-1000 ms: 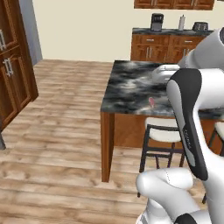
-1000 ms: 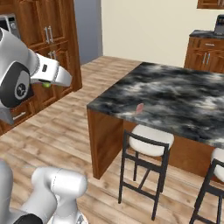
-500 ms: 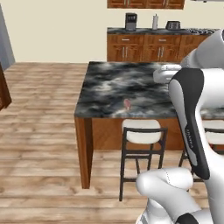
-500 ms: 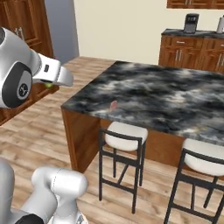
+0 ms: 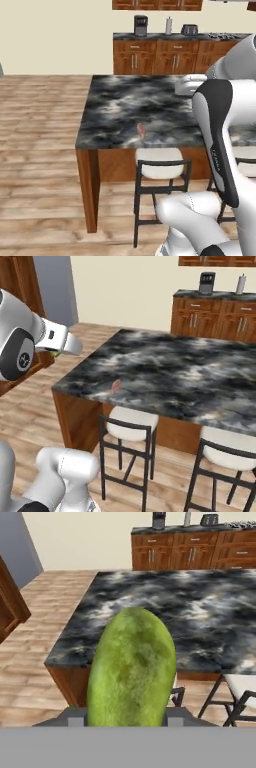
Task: Open the fridge, remove the mango, lime, and steak, and place them on any counter.
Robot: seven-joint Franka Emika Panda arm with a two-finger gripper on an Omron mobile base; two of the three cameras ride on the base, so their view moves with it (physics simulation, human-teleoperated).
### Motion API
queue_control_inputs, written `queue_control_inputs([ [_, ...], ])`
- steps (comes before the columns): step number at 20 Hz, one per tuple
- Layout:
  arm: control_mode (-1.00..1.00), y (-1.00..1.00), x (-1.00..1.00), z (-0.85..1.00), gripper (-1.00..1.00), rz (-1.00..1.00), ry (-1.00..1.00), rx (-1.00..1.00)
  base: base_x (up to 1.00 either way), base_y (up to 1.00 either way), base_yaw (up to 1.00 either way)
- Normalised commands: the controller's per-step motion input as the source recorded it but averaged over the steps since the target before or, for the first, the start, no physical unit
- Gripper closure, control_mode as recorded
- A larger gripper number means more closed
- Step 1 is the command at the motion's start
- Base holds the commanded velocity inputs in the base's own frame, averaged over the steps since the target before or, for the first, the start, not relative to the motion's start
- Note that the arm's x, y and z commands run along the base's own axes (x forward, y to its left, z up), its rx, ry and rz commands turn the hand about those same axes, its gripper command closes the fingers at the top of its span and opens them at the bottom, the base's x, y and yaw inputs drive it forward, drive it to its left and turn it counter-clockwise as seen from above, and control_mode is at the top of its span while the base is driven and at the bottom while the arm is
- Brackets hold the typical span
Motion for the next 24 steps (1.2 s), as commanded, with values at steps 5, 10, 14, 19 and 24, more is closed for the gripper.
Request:
queue_control_inputs([
  [5, 1.00, 0.00, 0.00, 0.00, 1.00, 0.00, 0.00, 0.00, 0.84, -0.08, -0.18],
  [10, 1.00, 0.00, 0.00, 0.00, 1.00, 0.00, 0.00, 0.00, 0.62, -0.15, -0.18],
  [14, 1.00, 0.00, 0.00, 0.00, 1.00, 0.00, 0.00, 0.00, 0.62, -0.01, -0.19],
  [19, -1.00, -0.01, 0.30, -0.10, 1.00, -0.07, 0.04, 0.03, 0.41, 0.00, -0.10],
  [24, -1.00, -0.06, 0.82, -0.32, 1.00, -0.12, 0.13, 0.06, 0.00, 0.00, 0.00],
])
